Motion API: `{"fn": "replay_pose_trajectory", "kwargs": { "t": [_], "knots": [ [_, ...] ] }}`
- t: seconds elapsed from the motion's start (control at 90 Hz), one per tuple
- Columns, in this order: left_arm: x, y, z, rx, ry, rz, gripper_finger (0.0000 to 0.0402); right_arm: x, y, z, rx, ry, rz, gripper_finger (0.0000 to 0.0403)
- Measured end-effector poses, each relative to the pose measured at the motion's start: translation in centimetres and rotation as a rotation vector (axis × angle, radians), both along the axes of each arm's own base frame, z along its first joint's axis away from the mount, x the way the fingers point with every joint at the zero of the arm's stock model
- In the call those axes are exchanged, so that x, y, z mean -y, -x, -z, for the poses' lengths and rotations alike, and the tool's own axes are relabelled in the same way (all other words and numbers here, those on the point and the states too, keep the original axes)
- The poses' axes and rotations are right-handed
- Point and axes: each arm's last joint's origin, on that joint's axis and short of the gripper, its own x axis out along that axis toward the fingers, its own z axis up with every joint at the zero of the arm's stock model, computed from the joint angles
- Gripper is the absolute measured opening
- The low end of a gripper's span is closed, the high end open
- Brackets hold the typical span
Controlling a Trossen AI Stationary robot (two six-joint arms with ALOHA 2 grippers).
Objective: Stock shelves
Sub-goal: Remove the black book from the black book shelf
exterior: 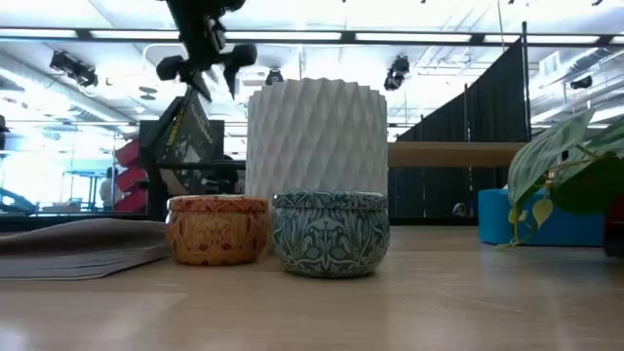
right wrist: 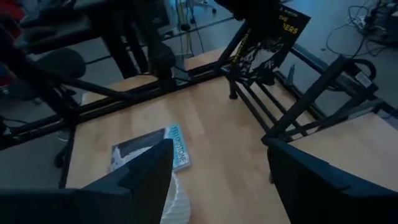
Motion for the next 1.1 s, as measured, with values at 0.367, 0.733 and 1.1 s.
{"fn": "replay_pose_trajectory", "kwargs": {
  "t": [0.367,0.733,1.1],
  "knots": [
    [-1.0,2.3,-4.2,-0.122,0.001,-0.080,0.0179,0.0,-0.4,0.2,-0.014,0.025,-0.010,0.0231],
    [-3.0,2.6,-3.0,-0.148,0.172,-0.050,0.0202,0.0,-1.2,0.5,-0.023,0.025,-0.011,0.0231],
    [-2.8,2.6,-4.2,-0.060,0.160,-0.013,0.0204,-0.1,-1.3,0.5,-0.022,0.014,-0.036,0.0231]
  ]
}}
